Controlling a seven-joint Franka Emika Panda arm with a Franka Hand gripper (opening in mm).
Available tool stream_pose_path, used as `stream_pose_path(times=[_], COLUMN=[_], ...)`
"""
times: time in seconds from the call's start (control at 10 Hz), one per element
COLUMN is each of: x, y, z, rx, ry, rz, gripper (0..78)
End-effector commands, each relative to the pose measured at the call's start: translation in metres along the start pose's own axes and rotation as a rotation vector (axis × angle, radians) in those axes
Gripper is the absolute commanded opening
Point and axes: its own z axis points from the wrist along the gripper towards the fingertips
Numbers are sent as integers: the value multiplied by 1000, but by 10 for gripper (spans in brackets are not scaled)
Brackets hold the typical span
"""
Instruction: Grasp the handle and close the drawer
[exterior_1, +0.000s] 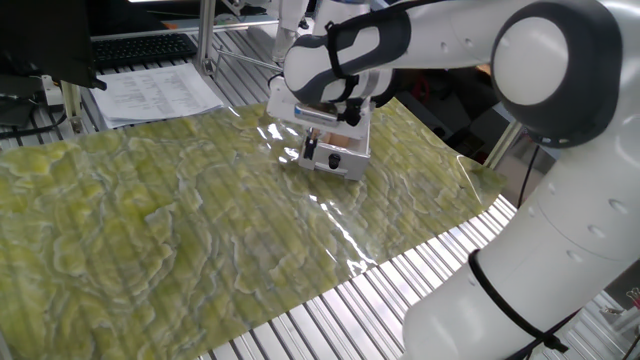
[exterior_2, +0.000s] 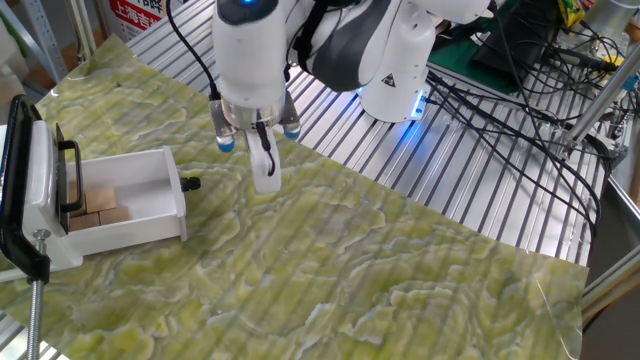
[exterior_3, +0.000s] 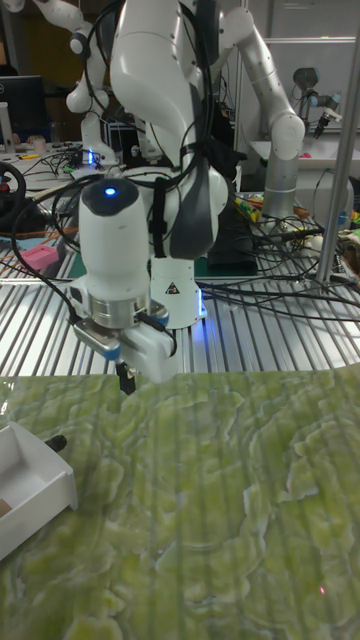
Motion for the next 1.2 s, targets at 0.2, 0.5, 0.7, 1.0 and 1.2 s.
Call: stream_pose_path(times=[0.2,0.5,0.7,1.0,1.2], x=[-32,-68,-83,-100,-102], y=[-11,-28,-47,-65,-64], z=[25,43,49,57,57], rx=[63,99,97,87,76], ry=[-10,-41,-37,-45,-70], rz=[-9,-42,-97,-105,-77], gripper=[0,0,0,0,0])
